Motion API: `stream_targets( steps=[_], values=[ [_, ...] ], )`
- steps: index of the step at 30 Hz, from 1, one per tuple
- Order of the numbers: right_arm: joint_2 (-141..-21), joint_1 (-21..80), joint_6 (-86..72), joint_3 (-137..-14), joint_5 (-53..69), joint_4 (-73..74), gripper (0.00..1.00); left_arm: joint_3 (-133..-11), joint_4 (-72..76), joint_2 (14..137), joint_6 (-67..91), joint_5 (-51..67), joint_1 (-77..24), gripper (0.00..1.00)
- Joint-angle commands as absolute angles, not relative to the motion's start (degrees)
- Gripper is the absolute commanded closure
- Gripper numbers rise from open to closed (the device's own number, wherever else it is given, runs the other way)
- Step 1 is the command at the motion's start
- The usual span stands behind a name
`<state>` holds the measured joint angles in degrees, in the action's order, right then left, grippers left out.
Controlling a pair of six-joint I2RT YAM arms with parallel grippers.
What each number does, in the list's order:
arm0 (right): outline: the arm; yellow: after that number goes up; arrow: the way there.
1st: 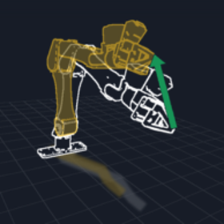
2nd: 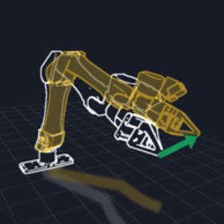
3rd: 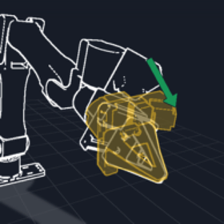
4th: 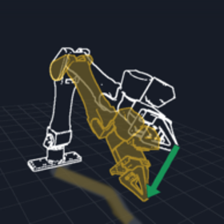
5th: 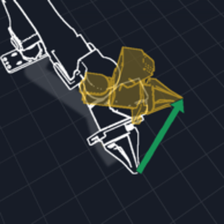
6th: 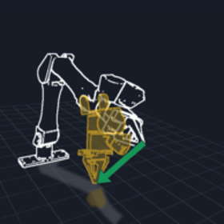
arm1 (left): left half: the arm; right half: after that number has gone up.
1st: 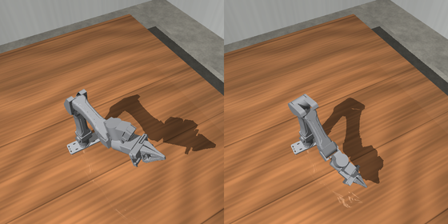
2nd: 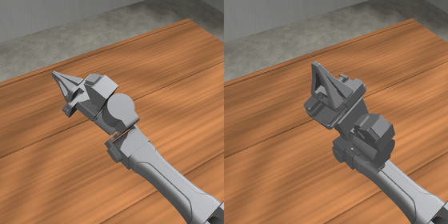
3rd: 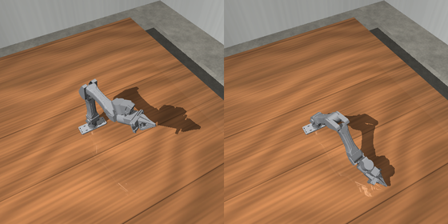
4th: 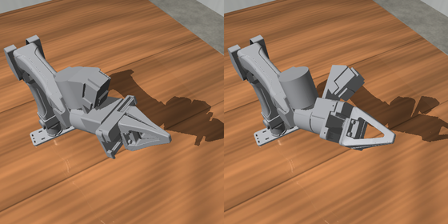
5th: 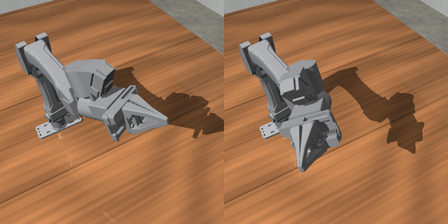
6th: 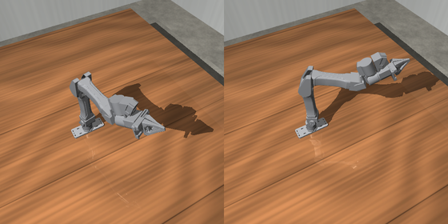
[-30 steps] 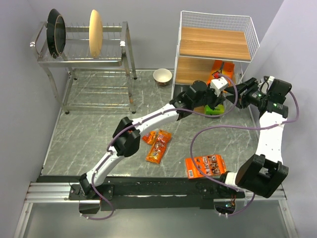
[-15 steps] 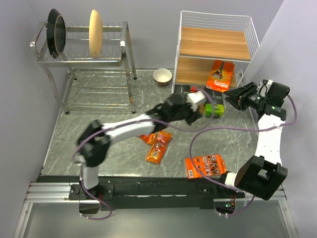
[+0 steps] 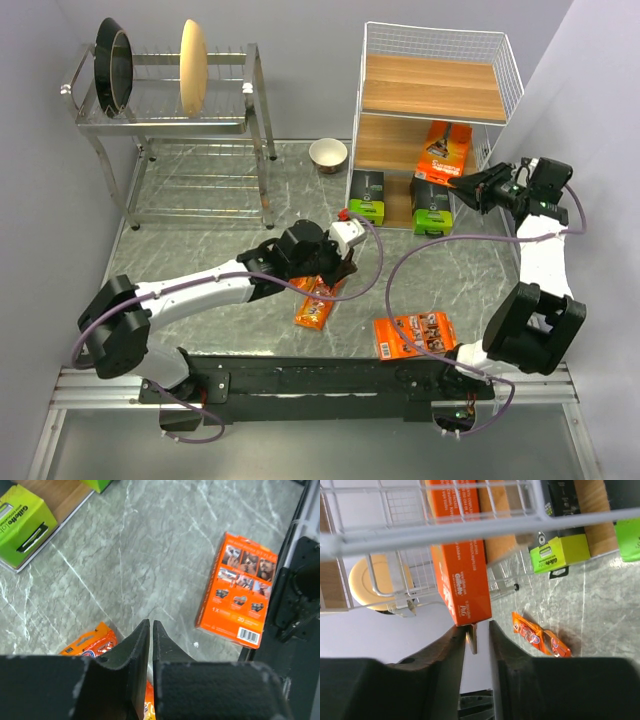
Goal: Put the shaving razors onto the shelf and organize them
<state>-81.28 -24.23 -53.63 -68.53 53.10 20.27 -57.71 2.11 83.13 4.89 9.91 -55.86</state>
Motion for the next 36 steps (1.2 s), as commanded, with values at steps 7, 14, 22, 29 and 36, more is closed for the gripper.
stream_targets(
  steps=[7, 14, 22, 29, 36],
  values=[
    [-82.3, -23.8, -56.7, -73.5, 53.6, 16.4, 0.90, -60.9, 4.2, 85.3, 3.0, 9.9, -56.0, 0.88],
    [-83.4, -25.2, -56.9, -74.5, 52.5, 18.8, 0.92, -60.8, 3.8, 85.1, 3.3, 10.5, -56.0, 0.88],
    [-88.1, -27.5, -54.1, -79.1, 55.5, 22.1, 0.92, -59.8, 4.0, 84.9, 3.6, 12.0, -56.1, 0.89],
    [-88.5, -27.6, -54.1, -76.8, 57.8, 21.5, 0.96, -59.6, 4.6, 85.3, 3.9, 13.1, -56.6, 0.89],
    [-89.9, -29.4, -53.2, -79.7, 57.8, 23.9, 0.92, -59.7, 4.7, 85.7, 4.0, 13.1, -56.6, 0.89]
  ],
)
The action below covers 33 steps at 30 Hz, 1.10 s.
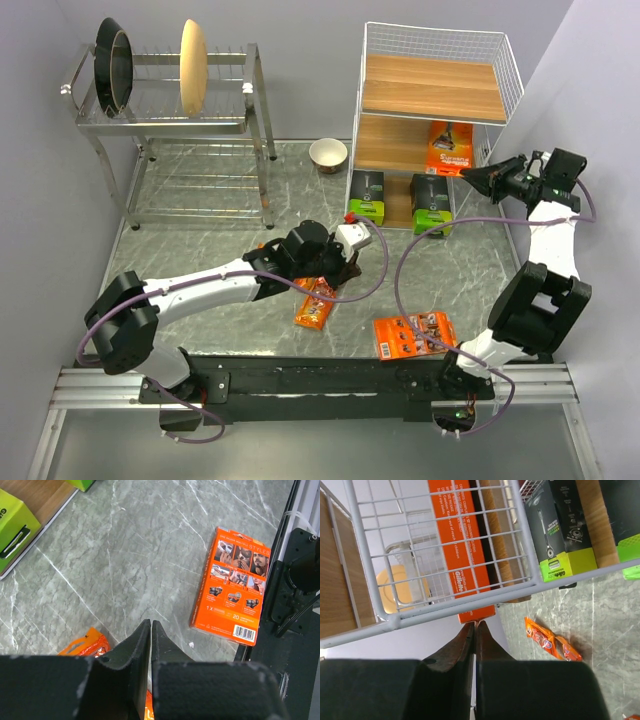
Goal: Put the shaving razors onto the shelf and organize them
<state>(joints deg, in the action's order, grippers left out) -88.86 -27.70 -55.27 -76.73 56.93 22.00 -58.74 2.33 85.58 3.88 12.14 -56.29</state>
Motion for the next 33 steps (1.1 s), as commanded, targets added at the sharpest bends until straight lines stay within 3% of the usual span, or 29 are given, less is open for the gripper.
stream_targets(
  steps=[1, 6, 8, 14, 17, 18, 21, 24, 31, 32, 33],
  values=[
    [-90.3, -29.8, -52.4, -80.8, 57.7, 25.6, 0.92, -59.6, 4.8, 85.8, 4.1, 13.2, -56.6, 0.89],
    [-91.1, -32.3, -51.0, -81.8, 56.9, 28.0, 0.82, -59.2, 5.9, 86.0, 4.5, 13.4, -56.7, 0.89],
    [-91.0, -32.6, -51.5, -81.6, 57.0, 27.4, 0.70, -59.3, 6.1, 86.2, 4.6, 13.4, -56.7, 0.89],
    [-89.7, -32.8, -54.9, -79.5, 59.3, 23.5, 0.56, -59.5, 6.3, 86.5, 5.0, 13.4, -57.0, 0.88],
    [-88.3, -32.7, -53.5, -79.1, 60.3, 24.3, 0.52, -59.7, 5.0, 86.1, 5.0, 14.8, -57.0, 0.74],
    [-87.8, -32.8, -52.7, -79.0, 60.6, 25.6, 0.51, -59.6, 4.4, 86.0, 4.7, 15.5, -57.0, 0.63],
    [-83.7, -33.7, -46.7, -78.1, 62.3, 28.8, 0.46, -58.3, 3.9, 86.0, 3.7, 21.8, -57.2, 0.41],
    [-81.0, -35.2, -33.8, -75.8, 61.2, 43.7, 0.41, -58.2, 3.5, 87.6, 4.3, 22.3, -58.6, 0.21],
    [-76.5, -41.4, -9.5, -68.2, 52.0, 58.1, 0.34, -57.3, 5.9, 92.4, 3.5, 23.4, -62.0, 0.13],
    [-76.0, -41.6, -7.2, -68.4, 51.0, 58.7, 0.32, -59.6, 5.0, 93.7, 2.8, 24.1, -62.5, 0.03],
    [-74.7, -41.6, -3.7, -68.9, 48.9, 59.1, 0.31, -61.2, 3.4, 95.2, 2.1, 25.3, -62.8, 0.00]
  ],
)
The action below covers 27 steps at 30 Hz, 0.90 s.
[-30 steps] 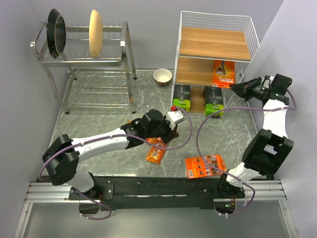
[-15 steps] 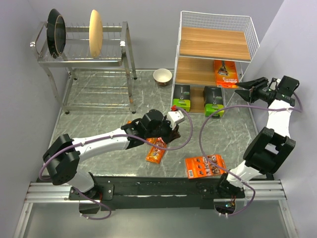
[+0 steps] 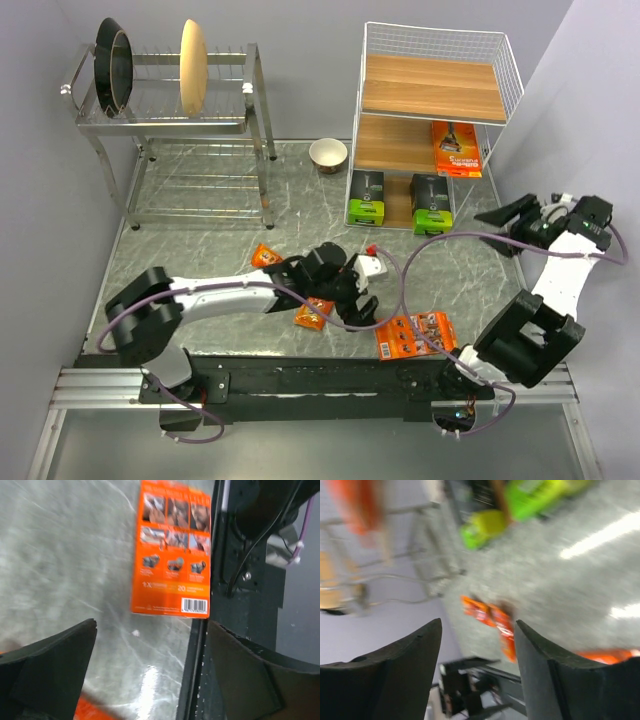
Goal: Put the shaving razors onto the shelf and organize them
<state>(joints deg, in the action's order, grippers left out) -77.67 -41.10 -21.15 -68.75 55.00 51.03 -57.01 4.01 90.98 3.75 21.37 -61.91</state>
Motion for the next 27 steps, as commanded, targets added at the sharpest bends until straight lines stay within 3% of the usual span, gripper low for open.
stream_targets(
  steps=[1, 3, 7, 27],
  values=[
    [-73.9, -41.6, -2.7, -68.9, 47.9, 58.6, 0.27, -63.0, 0.1, 98.4, 1.2, 25.8, -63.1, 0.01],
    [-71.8, -41.7, -0.4, -69.3, 47.4, 57.6, 0.24, -67.8, -4.3, 101.1, -2.5, 25.9, -64.4, 0.00],
    [-71.1, -41.7, 2.4, -72.2, 44.9, 58.9, 0.20, -65.7, -1.6, 102.4, -5.3, 25.0, -67.8, 0.01],
    [-63.4, -42.5, 11.8, -72.4, 44.8, 59.0, 0.18, -66.9, 0.8, 109.7, -4.0, 4.6, -77.3, 0.00]
  ],
)
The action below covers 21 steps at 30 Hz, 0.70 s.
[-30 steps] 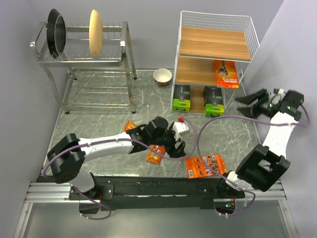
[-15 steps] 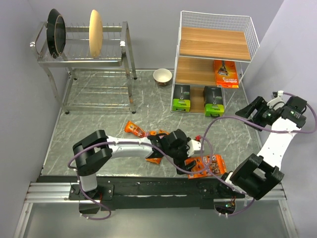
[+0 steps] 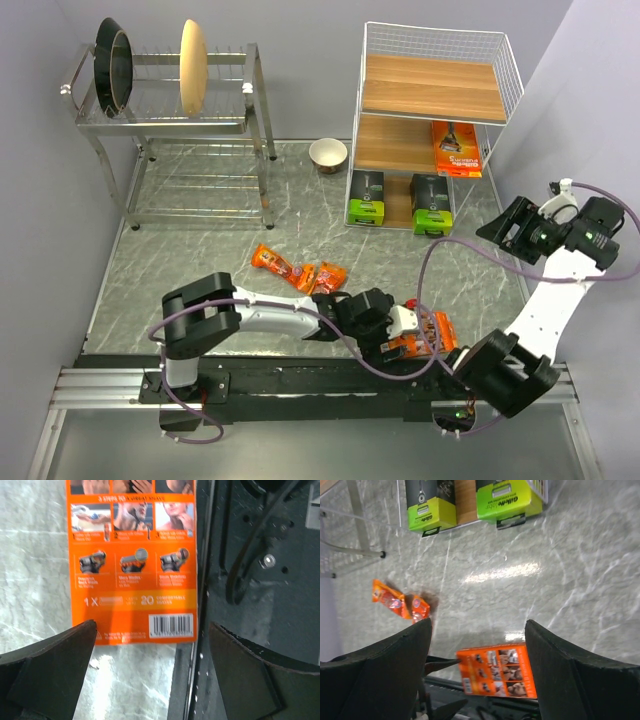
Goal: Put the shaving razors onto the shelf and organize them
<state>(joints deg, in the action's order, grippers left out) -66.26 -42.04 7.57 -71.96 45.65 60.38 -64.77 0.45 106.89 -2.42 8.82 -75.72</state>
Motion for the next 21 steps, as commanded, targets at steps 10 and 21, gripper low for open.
stream_targets(
  steps=[10, 21],
  values=[
    [-69.2, -42.5, 18.9, -81.6, 48.2, 66.1, 0.17, -73.5, -3.2, 121.9, -6.2, 0.2, -79.4, 0.01],
    [-68.7, -43.1, 51.6, -80.3, 51.6, 79.4, 0.18, -70.9, -12.8, 120.4, -11.1, 2.3, -77.3, 0.20]
  ],
)
